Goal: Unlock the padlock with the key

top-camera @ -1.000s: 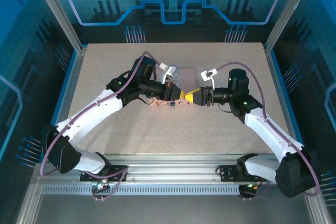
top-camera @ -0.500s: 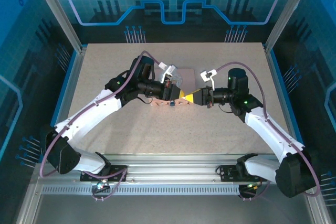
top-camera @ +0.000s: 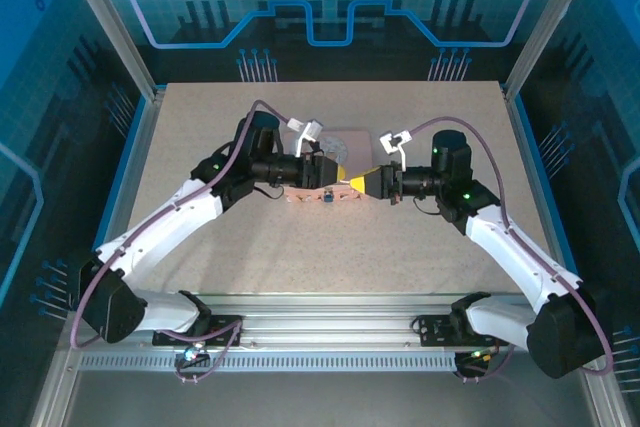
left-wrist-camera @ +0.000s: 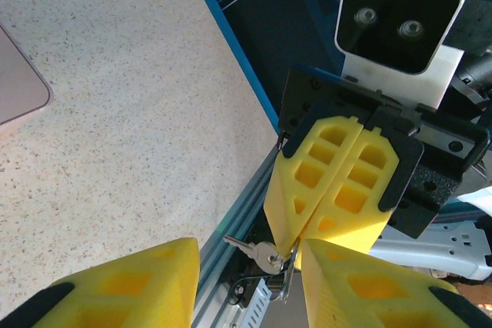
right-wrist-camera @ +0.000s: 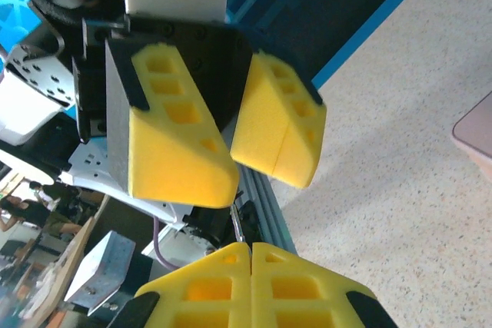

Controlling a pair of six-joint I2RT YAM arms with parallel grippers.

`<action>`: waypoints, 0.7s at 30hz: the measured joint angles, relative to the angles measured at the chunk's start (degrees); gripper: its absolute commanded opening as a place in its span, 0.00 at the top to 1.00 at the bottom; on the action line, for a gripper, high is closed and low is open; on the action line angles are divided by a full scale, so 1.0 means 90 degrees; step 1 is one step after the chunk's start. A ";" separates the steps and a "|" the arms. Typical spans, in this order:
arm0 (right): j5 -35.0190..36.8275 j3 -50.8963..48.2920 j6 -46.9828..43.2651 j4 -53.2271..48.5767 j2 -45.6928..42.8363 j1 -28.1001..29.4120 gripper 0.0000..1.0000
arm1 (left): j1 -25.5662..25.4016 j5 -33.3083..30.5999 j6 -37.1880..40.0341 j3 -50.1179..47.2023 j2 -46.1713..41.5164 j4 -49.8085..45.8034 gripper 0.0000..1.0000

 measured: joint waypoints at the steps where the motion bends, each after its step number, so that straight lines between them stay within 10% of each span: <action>1: 0.0032 0.0000 0.0044 0.0039 -0.0010 0.0000 1.00 | 0.0000 0.0002 -0.0049 -0.0053 -0.0017 0.0068 0.62; 19: 0.0454 -0.0049 0.0362 0.0381 -0.0019 0.0075 0.99 | 0.0000 0.0119 -0.0542 -0.0289 -0.0073 0.0872 1.00; 21: 0.0454 -0.0046 0.0374 0.0372 -0.0019 0.0080 0.80 | 0.0000 0.0119 -0.0542 -0.0316 -0.0087 0.0899 1.00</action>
